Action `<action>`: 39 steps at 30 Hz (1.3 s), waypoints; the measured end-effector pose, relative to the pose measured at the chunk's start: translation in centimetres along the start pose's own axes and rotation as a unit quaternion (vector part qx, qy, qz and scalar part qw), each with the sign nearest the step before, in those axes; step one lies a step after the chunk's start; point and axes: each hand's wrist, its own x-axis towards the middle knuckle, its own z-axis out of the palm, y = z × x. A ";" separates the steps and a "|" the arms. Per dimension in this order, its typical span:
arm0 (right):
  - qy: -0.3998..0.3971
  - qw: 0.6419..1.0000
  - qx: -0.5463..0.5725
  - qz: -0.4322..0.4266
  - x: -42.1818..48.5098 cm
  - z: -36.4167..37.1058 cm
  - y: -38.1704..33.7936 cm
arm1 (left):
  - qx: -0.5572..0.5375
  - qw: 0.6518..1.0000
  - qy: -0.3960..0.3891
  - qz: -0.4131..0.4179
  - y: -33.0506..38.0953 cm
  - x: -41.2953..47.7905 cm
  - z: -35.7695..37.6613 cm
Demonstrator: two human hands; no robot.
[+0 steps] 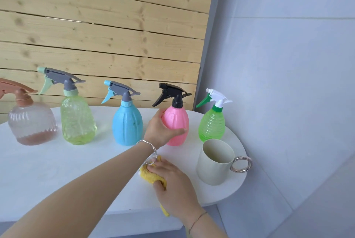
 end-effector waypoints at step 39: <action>-0.075 0.994 0.003 -0.076 7.6 15.6 -22.2 | 0.028 0.959 0.281 -0.015 -8.1 -18.1 -29.2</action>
